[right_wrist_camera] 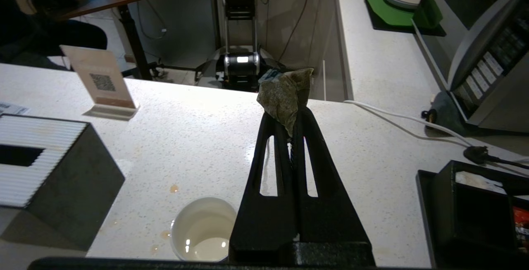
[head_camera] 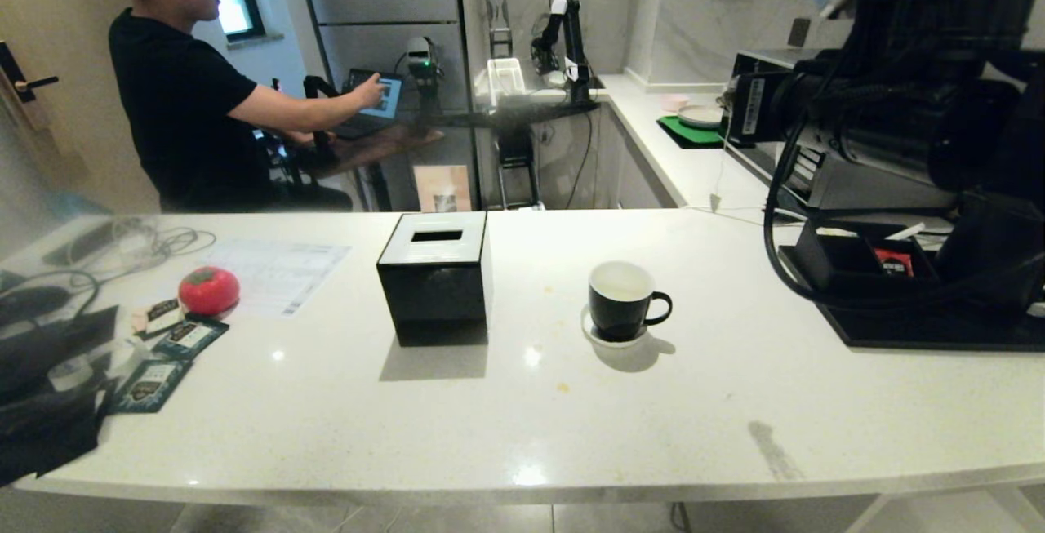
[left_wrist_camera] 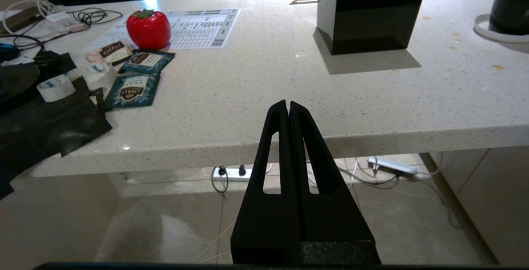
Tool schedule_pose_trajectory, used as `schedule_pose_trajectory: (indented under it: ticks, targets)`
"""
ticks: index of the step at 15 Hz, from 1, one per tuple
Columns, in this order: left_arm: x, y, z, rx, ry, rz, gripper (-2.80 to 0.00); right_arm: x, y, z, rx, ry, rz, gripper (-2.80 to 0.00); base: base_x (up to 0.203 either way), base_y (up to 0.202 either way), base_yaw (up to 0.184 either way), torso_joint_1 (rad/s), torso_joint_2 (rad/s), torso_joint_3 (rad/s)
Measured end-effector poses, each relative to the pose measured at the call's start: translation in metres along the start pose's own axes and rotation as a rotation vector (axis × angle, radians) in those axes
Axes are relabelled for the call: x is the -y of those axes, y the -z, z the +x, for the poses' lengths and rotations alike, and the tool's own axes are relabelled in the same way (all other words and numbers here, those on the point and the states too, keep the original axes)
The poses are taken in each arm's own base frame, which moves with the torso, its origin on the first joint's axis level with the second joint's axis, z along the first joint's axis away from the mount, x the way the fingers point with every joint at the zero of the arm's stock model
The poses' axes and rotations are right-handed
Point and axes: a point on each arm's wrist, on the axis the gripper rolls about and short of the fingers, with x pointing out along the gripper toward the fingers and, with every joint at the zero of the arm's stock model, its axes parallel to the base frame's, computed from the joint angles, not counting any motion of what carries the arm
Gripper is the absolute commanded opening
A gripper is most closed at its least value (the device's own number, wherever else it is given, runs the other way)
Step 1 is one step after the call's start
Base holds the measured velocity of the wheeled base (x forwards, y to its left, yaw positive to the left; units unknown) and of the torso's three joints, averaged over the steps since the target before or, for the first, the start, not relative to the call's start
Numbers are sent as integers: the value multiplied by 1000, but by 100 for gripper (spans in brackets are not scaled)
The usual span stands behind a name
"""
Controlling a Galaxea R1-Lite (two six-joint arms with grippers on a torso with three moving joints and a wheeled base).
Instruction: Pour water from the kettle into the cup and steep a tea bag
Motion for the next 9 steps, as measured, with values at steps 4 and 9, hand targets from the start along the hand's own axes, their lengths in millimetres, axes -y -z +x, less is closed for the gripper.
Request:
schedule_pose_trajectory:
  ticks: [4,9]
  targets:
    - [0,-1,0,9,13,67,-280,-11,1,-4,-2,-37,-3,-280,0,0,0,0,0,0]
    - [0,-7,-2,38,13,47,-280,-21,3,-7,-9,-65,-9,-280,0,0,0,0,0,0]
